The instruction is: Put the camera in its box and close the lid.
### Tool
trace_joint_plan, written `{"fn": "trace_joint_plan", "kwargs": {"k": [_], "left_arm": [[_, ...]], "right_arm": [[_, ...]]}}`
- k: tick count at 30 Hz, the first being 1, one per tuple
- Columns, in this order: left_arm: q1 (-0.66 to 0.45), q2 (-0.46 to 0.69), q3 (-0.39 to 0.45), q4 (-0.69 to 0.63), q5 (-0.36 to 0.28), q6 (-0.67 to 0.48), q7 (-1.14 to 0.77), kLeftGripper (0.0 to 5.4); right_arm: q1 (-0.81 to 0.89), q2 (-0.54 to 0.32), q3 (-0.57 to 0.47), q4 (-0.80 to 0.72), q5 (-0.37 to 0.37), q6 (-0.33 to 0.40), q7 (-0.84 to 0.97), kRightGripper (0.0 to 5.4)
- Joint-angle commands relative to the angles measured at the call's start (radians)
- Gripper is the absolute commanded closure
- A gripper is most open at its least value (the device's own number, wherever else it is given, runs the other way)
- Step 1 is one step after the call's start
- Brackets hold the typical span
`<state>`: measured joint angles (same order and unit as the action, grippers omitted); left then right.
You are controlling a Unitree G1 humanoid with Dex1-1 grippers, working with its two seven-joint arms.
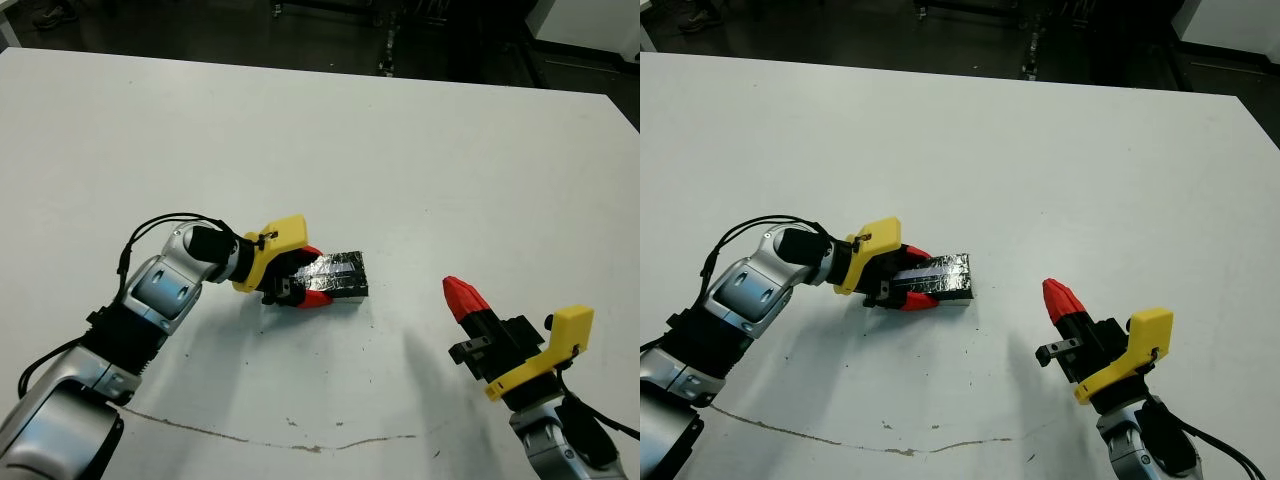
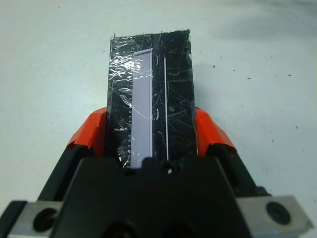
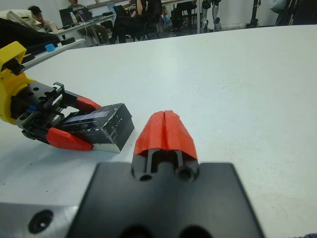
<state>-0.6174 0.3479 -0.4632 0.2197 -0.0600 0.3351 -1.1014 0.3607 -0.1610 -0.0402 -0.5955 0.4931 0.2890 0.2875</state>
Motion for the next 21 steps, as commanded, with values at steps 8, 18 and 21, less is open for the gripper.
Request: {"fn": "trace_joint_plan", "kwargs": {"k": [8,18,21], "left_arm": [[0.028,-0.097,-0.118,0.027,0.044,-0.006,-0.016,2.26],[0.011,-0.082,-0.161,0.028,0.092,-0.023,-0.031,2.26],[0.003,-0.077,-0.172,0.027,0.103,0.006,-0.03,2.26]], "right_arm": [[0.011,-0.016,-0.009,0.0,-0.007,0.005,0.0,5.4],[0.012,-0.013,-0.007,0.002,-0.007,-0.002,0.003,5.4],[0.011,-0.012,-0.006,0.005,-0.006,-0.005,0.007,5.4]]}}
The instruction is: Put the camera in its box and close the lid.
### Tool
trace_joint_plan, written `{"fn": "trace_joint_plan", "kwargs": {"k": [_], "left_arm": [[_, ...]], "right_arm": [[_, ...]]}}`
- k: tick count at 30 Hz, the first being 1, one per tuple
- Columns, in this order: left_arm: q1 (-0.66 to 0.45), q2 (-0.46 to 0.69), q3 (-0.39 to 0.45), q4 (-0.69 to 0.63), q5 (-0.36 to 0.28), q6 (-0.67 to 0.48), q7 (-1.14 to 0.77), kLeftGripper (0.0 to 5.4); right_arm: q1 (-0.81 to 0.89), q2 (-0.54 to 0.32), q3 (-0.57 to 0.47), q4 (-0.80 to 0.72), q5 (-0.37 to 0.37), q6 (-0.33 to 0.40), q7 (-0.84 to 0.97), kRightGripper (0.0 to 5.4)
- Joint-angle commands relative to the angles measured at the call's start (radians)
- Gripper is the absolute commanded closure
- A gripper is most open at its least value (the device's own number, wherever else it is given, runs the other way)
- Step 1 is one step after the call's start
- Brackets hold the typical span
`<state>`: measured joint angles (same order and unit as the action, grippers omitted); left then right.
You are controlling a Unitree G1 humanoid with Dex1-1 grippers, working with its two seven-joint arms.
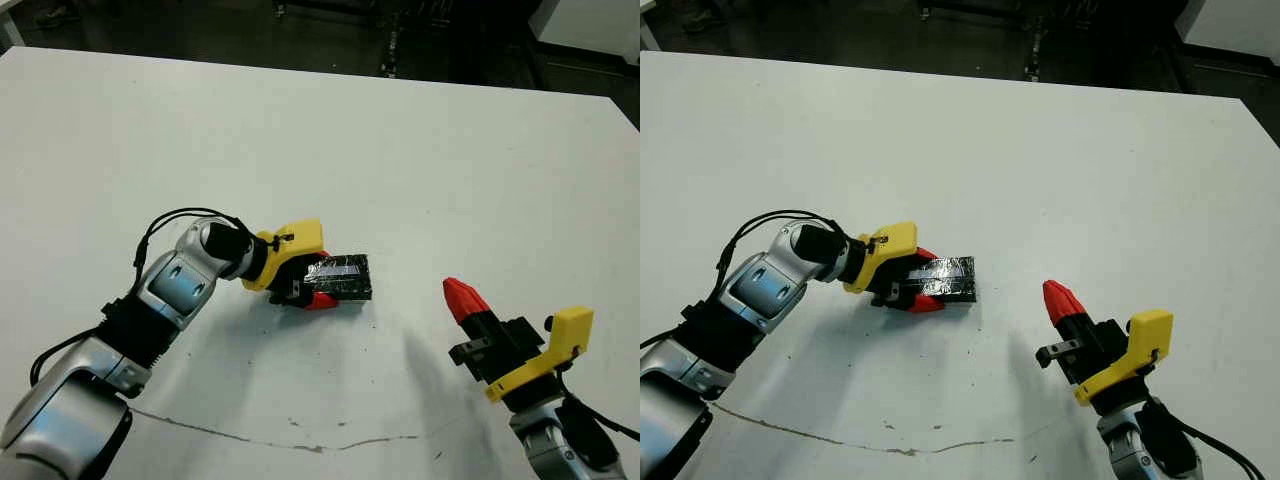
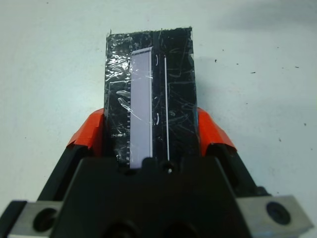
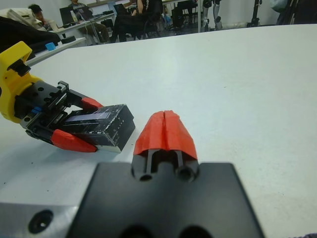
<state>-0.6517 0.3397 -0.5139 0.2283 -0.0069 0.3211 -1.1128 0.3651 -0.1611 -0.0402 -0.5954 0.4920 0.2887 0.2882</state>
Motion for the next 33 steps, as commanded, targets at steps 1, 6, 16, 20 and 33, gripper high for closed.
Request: {"fn": "trace_joint_plan", "kwargs": {"k": [1,6,16,20,33], "left_arm": [[0.032,-0.069,-0.125,0.016,0.051,0.049,-0.02,2.26],[0.032,-0.062,-0.132,0.024,0.081,-0.019,0.0,1.52],[0.052,-0.054,-0.103,0.022,0.083,-0.045,0.008,0.26],[0.056,-0.05,-0.094,0.021,0.077,-0.037,-0.003,0.01],[0.091,0.012,-0.035,-0.018,0.022,-0.025,-0.029,0.01]], "right_arm": [[0.006,-0.013,-0.007,0.005,-0.005,-0.004,0.007,5.4],[0.008,-0.013,-0.006,0.002,-0.008,0.004,0.0,5.4],[0.004,-0.014,-0.002,-0.001,-0.013,0.007,0.001,5.4],[0.001,-0.012,-0.003,0.001,-0.007,0.008,0.003,5.4],[-0.007,-0.012,-0.001,0.003,-0.016,0.0,0.004,5.4]]}}
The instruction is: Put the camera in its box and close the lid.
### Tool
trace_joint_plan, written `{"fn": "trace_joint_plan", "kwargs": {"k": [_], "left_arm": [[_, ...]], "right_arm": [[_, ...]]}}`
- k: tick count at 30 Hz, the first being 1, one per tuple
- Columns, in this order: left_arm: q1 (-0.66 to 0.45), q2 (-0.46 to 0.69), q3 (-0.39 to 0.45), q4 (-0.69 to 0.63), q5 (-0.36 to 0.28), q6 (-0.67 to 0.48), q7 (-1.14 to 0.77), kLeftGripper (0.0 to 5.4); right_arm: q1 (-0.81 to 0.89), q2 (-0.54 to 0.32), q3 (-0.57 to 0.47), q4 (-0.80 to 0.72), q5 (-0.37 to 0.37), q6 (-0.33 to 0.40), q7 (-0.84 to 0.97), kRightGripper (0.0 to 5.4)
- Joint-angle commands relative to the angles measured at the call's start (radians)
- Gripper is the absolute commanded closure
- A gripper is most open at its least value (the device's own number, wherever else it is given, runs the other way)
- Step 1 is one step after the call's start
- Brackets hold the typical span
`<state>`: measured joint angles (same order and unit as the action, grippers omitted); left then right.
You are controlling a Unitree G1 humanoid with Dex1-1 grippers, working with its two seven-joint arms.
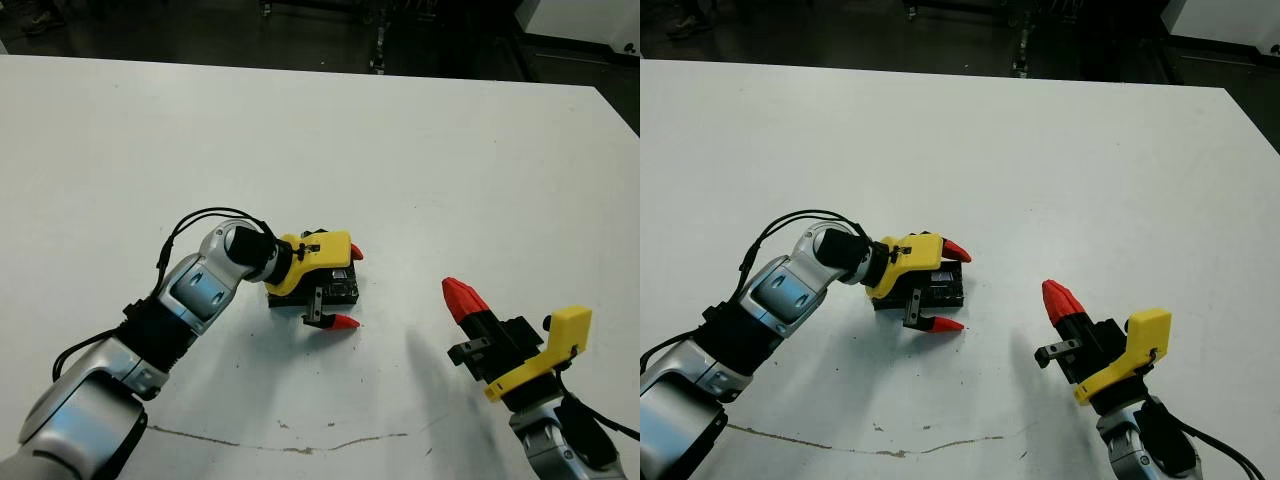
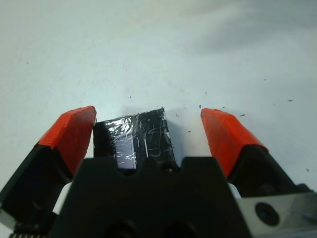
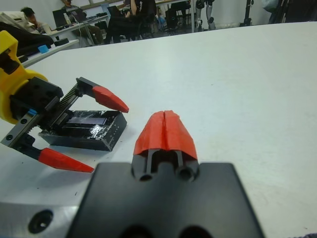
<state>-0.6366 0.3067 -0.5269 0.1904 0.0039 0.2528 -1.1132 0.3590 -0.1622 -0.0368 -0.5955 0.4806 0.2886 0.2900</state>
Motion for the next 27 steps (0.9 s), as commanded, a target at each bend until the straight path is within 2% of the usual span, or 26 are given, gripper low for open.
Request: {"fn": "trace_joint_plan", "kwargs": {"k": [1,8,17,20,27], "left_arm": [[0.082,0.057,-0.015,0.009,0.011,0.05,-0.024,0.01],[0.152,0.159,0.065,-0.056,0.005,0.026,0.005,0.01],[0.226,0.25,0.219,-0.056,-0.075,-0.002,0.033,0.01],[0.232,0.274,0.249,-0.07,-0.082,0.014,0.045,0.01],[0.275,0.329,0.337,-0.108,-0.145,0.048,0.038,0.01]], "right_arm": [[-0.002,-0.012,-0.004,0.002,-0.004,0.003,0.0,5.4],[-0.004,-0.01,-0.004,0.003,0.002,0.014,-0.004,5.4],[-0.003,-0.01,-0.001,0.006,0.006,0.012,0.001,5.4],[-0.003,-0.009,0.001,0.01,0.006,0.01,0.004,5.4],[0.003,-0.005,0.013,0.009,-0.016,-0.007,0.001,5.4]]}}
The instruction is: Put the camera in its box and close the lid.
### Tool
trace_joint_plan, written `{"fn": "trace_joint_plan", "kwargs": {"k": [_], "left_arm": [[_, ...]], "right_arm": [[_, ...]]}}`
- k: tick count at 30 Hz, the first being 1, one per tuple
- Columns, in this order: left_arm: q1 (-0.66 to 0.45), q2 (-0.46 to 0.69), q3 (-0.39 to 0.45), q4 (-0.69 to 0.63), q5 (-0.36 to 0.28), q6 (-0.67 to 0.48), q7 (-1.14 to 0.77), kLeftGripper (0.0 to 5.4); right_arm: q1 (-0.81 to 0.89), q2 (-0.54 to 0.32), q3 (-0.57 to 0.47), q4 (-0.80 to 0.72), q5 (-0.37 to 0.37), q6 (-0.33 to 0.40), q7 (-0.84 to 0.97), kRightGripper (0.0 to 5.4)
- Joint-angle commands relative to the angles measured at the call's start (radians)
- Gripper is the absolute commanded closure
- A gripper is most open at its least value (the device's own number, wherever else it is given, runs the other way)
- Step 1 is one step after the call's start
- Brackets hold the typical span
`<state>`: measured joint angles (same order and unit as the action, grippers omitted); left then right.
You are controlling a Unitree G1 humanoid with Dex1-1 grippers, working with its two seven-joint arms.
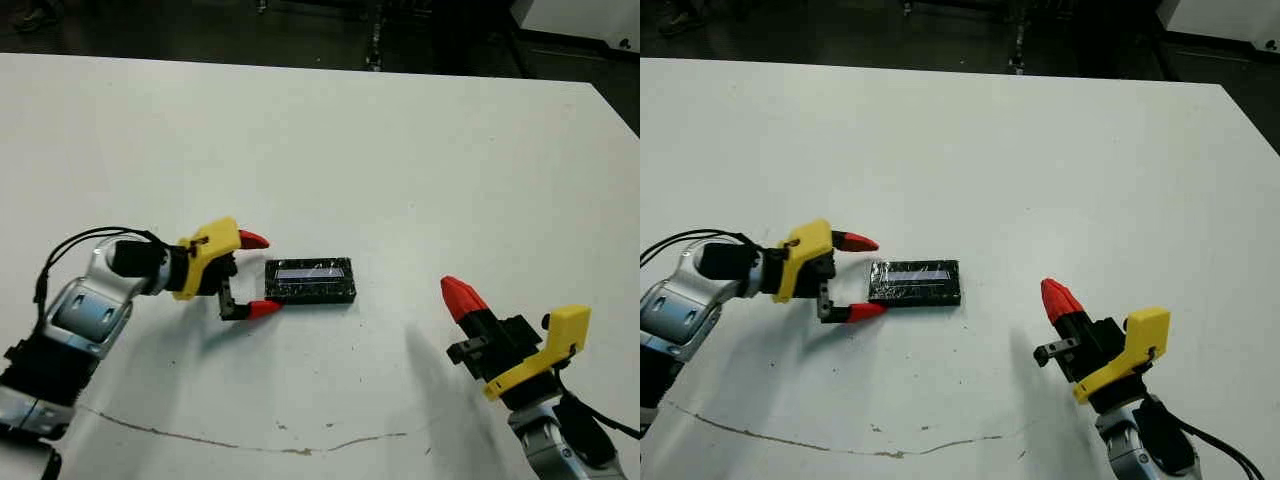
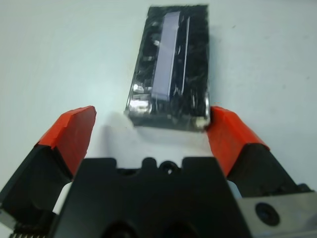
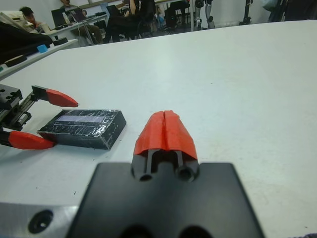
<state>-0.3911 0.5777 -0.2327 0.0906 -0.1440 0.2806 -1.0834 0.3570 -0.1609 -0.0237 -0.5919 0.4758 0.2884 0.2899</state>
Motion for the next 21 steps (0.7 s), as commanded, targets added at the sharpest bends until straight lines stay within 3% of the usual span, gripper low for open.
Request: {"fn": "trace_joint_plan", "kwargs": {"k": [1,14,18,21], "left_arm": [[0.039,0.071,0.058,-0.019,-0.008,0.033,0.007,0.01],[0.168,0.29,0.343,-0.254,-0.195,0.163,-0.04,0.01],[0.211,0.258,0.426,-0.319,-0.255,0.182,0.028,0.01],[0.266,0.11,0.499,-0.411,-0.311,0.238,0.242,0.23]], "right_arm": [[0.006,-0.005,0.0,0.005,-0.006,-0.003,0.0,5.4],[0.011,-0.004,0.0,0.003,0.0,0.005,-0.004,5.4],[0.009,-0.003,0.002,0.004,-0.003,0.004,-0.006,5.4],[0.005,-0.003,0.001,0.009,0.0,0.001,-0.003,5.4]]}}
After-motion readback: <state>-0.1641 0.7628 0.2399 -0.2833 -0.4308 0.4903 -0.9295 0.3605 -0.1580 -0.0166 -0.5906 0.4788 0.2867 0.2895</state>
